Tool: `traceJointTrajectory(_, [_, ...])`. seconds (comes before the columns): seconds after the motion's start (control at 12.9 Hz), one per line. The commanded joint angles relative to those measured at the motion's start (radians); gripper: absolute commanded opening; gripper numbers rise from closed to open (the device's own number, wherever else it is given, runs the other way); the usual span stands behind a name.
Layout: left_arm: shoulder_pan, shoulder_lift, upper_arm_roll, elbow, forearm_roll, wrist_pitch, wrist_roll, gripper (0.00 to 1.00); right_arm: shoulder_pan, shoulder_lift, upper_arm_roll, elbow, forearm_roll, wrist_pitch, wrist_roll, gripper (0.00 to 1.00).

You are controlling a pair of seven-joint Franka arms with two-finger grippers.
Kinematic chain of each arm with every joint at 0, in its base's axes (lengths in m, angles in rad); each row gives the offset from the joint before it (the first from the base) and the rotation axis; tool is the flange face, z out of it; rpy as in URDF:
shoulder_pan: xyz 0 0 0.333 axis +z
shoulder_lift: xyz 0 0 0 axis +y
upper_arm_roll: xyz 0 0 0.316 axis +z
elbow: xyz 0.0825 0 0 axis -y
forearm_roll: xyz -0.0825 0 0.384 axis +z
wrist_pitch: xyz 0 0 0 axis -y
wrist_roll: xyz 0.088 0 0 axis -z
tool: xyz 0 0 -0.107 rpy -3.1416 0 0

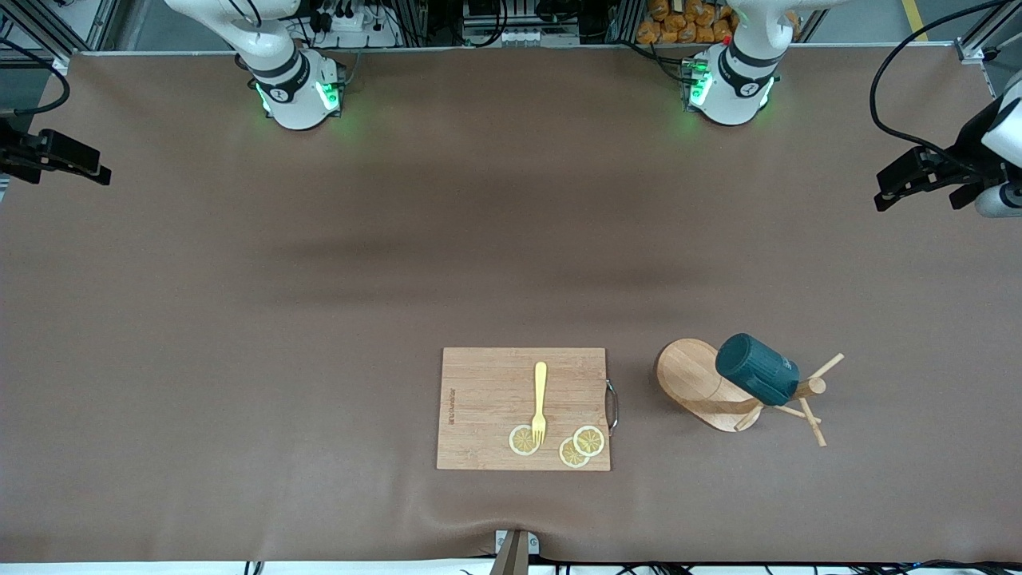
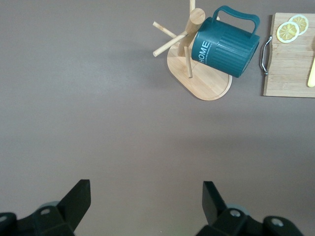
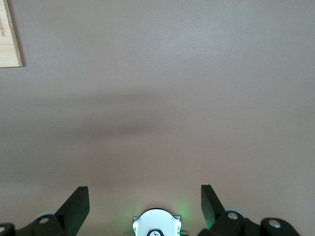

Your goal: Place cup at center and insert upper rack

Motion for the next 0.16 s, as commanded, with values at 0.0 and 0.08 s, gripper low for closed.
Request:
traceJointTrajectory(0.0, [0.002,0.02,0.003,0.04,-0.016,-0.038,0.007,1.0,-0.003,-0.016,0.007,-0.01,-0.003,-0.005,0.015,1.0])
traceJointTrajectory(0.08, [0.001,0.02,0.003,0.039,-0.014,-0.047,0.006,1.0,-0.004,-0.016,0.007,-0.01,-0.003,-0.003,0.015,1.0])
